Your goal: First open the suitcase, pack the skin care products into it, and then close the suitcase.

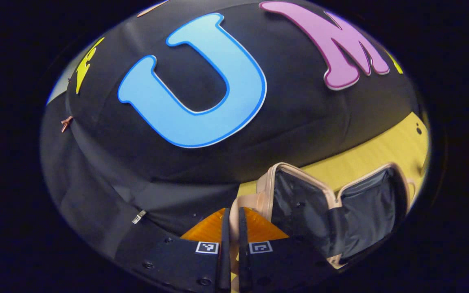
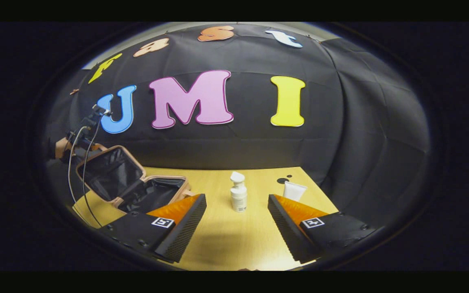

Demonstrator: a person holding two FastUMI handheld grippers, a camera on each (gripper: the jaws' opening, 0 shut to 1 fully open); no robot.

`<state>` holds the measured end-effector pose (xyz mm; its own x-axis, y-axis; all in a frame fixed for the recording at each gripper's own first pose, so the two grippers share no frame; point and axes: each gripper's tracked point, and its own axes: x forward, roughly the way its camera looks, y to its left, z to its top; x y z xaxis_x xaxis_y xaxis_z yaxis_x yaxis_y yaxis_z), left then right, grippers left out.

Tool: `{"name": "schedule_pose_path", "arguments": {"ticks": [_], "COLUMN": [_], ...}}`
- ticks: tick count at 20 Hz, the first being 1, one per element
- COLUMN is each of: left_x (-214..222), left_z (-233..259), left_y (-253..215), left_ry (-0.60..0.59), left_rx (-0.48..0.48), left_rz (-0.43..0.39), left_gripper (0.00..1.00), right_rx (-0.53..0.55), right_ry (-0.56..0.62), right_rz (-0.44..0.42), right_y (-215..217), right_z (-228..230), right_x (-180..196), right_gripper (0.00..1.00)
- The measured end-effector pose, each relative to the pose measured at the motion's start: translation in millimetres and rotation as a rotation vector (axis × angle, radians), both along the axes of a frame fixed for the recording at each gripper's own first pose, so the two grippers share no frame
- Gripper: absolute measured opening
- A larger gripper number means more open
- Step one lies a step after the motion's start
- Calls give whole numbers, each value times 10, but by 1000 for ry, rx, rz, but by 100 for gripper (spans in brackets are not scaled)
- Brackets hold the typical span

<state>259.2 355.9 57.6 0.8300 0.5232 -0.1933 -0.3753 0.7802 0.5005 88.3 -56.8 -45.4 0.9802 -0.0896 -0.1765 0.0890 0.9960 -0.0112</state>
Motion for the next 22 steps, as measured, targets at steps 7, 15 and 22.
{"name": "schedule_pose_path", "arguments": {"ticks": [7,15,22], "left_x": [420,454,12], "left_z": [-1465,-1655,-864], "left_y": [934,1176,609], "left_ry": [135,226,45], "left_rx": [-316,-152,-215], "left_rz": [43,13,-108], "left_gripper": [13,16,90], "right_rx": [-114,-185,-144], "right_ry": [5,1,-34], "right_rz": [-66,-63,-136], "right_y": [-176,-117,-247], "right_z": [-74,-181,-34], "right_x": [113,103,-269], "right_gripper": [97,97,97]}}
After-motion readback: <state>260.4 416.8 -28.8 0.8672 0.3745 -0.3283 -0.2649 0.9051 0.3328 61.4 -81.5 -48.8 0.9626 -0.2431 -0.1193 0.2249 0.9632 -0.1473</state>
